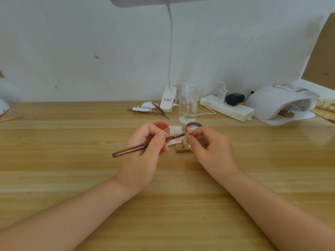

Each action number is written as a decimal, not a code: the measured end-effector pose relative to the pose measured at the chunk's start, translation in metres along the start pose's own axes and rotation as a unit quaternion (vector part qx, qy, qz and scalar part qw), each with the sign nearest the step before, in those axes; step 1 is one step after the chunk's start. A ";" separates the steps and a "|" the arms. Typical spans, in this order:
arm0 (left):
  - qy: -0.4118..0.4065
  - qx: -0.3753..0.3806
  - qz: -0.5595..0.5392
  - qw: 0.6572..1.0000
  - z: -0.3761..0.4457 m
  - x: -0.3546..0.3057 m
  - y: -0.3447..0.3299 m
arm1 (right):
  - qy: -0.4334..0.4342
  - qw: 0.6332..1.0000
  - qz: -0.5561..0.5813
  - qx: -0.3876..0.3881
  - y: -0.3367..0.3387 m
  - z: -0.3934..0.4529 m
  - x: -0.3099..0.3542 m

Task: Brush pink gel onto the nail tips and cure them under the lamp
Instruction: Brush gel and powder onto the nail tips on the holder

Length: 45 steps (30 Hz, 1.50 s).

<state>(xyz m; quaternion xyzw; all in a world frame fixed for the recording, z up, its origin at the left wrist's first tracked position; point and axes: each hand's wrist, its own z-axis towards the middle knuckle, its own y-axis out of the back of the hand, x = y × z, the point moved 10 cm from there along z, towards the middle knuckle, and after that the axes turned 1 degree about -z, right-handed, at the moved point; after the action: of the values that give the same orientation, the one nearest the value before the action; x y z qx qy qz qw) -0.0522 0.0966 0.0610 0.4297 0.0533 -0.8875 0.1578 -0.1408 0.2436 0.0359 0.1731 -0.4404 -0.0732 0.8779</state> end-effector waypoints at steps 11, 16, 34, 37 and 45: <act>0.010 0.002 0.024 1.000 0.002 0.007 0.002 | -0.005 0.999 -0.039 -0.008 0.004 0.000 0.002; 0.014 0.028 0.041 0.999 -0.001 0.008 -0.004 | -0.008 0.999 -0.046 -0.008 0.004 0.001 0.002; -0.037 0.033 0.093 0.994 -0.004 -0.005 -0.005 | -0.011 0.999 -0.027 -0.017 0.006 0.000 0.002; -0.008 0.025 0.074 0.997 -0.002 0.003 -0.004 | -0.005 1.000 -0.027 -0.013 0.005 0.001 0.003; 0.008 0.008 0.045 0.999 -0.002 0.006 0.001 | -0.057 0.995 0.044 -0.073 0.019 0.003 -0.008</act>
<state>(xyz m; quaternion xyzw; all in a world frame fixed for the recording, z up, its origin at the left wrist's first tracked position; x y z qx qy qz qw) -0.0538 0.0945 0.0550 0.4401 0.0278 -0.8764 0.1937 -0.1485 0.2629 0.0389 0.0844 -0.4901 -0.0764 0.8642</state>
